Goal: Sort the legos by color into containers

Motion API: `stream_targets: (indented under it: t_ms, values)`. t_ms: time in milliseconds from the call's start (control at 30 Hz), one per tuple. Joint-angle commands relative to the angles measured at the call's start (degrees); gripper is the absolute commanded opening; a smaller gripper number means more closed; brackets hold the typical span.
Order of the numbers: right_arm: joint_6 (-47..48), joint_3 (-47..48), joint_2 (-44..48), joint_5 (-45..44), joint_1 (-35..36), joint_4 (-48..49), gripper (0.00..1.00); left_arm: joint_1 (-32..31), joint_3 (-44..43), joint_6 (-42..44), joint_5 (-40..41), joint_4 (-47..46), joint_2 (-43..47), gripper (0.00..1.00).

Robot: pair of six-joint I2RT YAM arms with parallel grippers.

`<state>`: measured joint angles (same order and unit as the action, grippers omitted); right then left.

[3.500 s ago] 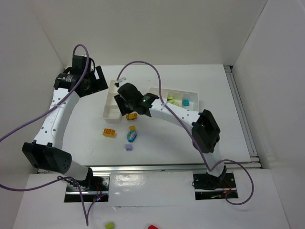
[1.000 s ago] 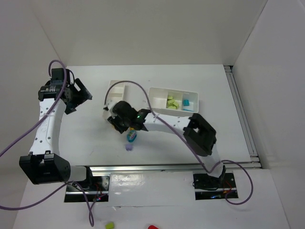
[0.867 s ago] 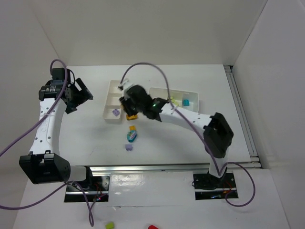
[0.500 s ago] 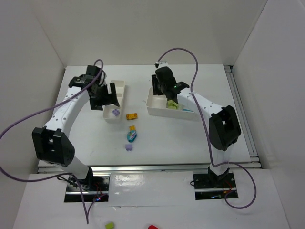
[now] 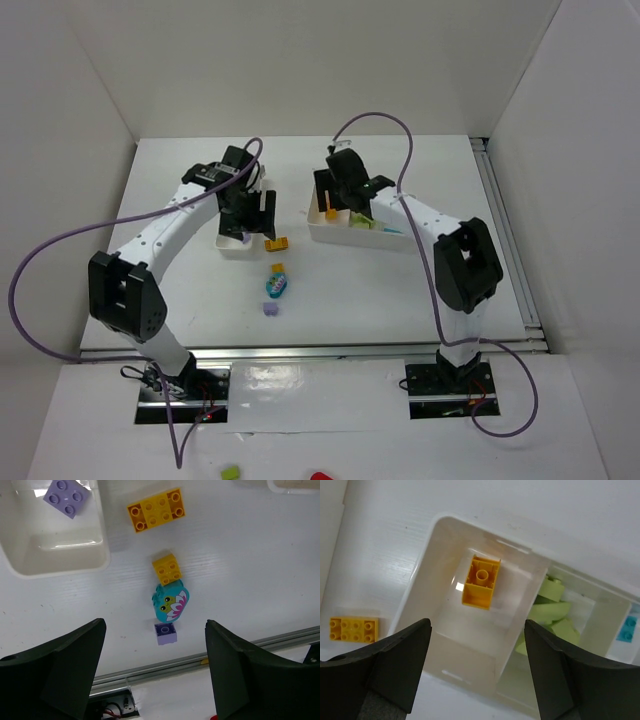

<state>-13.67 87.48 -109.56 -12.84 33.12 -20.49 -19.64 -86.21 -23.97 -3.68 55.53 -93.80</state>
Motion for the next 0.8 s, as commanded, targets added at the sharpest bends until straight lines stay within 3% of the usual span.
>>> stream_targets:
  t_ms: [0, 200, 333, 533, 767]
  values:
    - [-1.26, -3.01, 9.79, -2.80, -0.08, 2.38, 0.82, -3.12, 0.70, 1.82, 1.66, 0.72, -1.29, 0.89]
    - [-3.29, -8.46, 19.02, -6.23, -2.35, 1.43, 0.82, -10.85, -2.37, 2.43, 11.56, -2.79, -9.89, 0.87]
    - [-3.82, -9.87, 25.95, -6.23, -5.17, -1.30, 0.82, -10.86, -4.75, 3.74, 15.28, -5.50, -17.90, 0.88]
    - [-3.82, -11.11, 30.36, -4.48, -9.65, -5.26, 0.82, -10.24, -5.54, 4.89, 17.83, -10.44, -22.47, 1.00]
    - [-3.82, -11.11, 31.42, -3.95, -11.24, -7.19, 0.82, -9.10, -6.77, 4.28, 17.31, -12.98, -27.13, 0.96]
